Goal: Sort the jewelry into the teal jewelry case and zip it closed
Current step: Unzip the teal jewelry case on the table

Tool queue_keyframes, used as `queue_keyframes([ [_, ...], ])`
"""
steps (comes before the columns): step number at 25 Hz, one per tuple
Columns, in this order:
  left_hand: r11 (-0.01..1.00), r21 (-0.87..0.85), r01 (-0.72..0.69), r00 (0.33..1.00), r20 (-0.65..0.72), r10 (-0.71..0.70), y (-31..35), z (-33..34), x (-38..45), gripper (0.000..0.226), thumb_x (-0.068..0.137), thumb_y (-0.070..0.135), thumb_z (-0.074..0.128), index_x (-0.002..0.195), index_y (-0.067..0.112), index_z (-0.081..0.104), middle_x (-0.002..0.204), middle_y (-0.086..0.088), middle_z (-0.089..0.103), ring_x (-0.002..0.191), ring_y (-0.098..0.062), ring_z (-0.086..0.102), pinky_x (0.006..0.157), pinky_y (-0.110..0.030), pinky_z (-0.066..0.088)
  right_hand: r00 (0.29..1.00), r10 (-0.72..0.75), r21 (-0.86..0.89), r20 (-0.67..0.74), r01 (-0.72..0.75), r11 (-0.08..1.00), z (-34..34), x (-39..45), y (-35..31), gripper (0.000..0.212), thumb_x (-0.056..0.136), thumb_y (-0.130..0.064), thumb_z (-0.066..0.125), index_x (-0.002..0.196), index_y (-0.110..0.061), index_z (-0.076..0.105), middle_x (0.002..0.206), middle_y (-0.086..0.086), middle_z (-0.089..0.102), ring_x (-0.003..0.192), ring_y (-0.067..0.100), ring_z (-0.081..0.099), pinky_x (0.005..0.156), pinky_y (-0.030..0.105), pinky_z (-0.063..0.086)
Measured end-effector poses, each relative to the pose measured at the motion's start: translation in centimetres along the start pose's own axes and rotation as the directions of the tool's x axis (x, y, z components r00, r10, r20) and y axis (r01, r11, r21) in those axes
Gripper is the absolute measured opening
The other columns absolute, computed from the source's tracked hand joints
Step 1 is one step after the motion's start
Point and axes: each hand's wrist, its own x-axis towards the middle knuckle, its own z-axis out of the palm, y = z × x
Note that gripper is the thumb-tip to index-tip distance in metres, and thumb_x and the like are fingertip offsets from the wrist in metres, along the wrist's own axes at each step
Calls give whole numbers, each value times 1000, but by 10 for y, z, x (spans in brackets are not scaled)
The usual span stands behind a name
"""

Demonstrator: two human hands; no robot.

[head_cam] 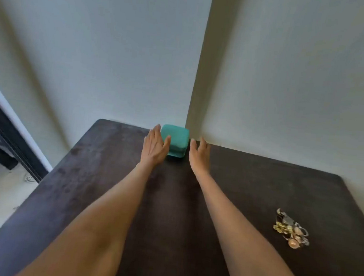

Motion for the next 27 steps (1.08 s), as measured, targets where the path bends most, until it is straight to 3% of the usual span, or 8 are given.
queue_keyframes([
  [2, 987, -151, 55, 996, -55, -64, -5, 15, 13, 58, 100, 38, 29, 149, 12, 11, 155, -9, 22, 141, -26, 26, 112, -41, 24, 1000, -2, 65, 6, 2, 998, 21, 16, 4, 51, 97, -44, 29, 135, -13, 43, 146, 12, 37, 132, 29, 38, 106, 44, 32],
  [3, 973, -222, 70, 990, -105, -95, -7, 22, 18, 56, 100, 38, 28, 149, 15, 14, 151, -9, 30, 138, -26, 32, 109, -42, 29, 1000, -28, 82, 3, 27, 996, 32, 27, 9, 47, 96, -47, 28, 118, -14, 52, 134, 13, 49, 122, 30, 46, 100, 44, 36],
  [6, 918, -396, 18, 966, -229, -118, -8, 31, 5, 49, 98, 36, 28, 143, 16, 25, 123, -9, 57, 117, -29, 52, 95, -42, 41, 999, -47, 160, -20, 50, 986, 41, 24, 22, 30, 94, -46, 30, 89, -21, 46, 99, 5, 52, 93, 25, 51, 81, 37, 39],
  [10, 855, -519, -21, 957, -257, -133, -8, 21, -60, 44, 98, 33, 33, 138, 15, 32, 111, -5, 57, 100, -21, 53, 83, -34, 39, 993, -65, 325, -100, 94, 941, 31, -37, 38, 40, 93, -39, 33, 104, -14, 62, 108, 7, 60, 100, 24, 56, 87, 39, 45],
  [15, 791, -604, -98, 968, -243, -65, -14, -7, -184, 33, 97, 26, 39, 128, 18, 41, 111, -4, 59, 101, -22, 55, 89, -40, 45, 982, -46, 397, -185, 117, 910, 7, -163, 73, 37, 95, -31, 34, 110, -14, 63, 110, 3, 61, 102, 20, 57, 87, 38, 45],
  [19, 817, -574, -53, 985, -163, -51, -27, -9, -269, 37, 94, 20, 46, 130, 16, 42, 117, -5, 61, 105, -19, 56, 95, -39, 45, 978, -20, 308, -206, 84, 948, -4, -247, 96, 43, 87, -39, 34, 107, -16, 63, 107, 2, 60, 100, 19, 56, 82, 34, 44],
  [23, 864, -499, -67, 995, -102, 18, -31, -15, -296, 45, 91, 17, 50, 134, 17, 40, 124, -3, 57, 108, -19, 54, 95, -35, 44, 976, -64, 243, -207, 115, 963, -21, -287, 106, 36, 96, -22, 39, 126, -14, 59, 124, 3, 57, 115, 19, 53, 99, 36, 44],
  [27, 955, -185, -233, 969, -131, 211, -20, -3, -298, 36, 95, 6, 38, 127, 13, 53, 138, -9, 42, 124, -24, 37, 99, -28, 35, 972, -126, 243, -199, 173, 954, -34, -290, 118, 44, 92, -1, 38, 131, -14, 53, 132, 5, 53, 119, 18, 53, 104, 39, 43],
])
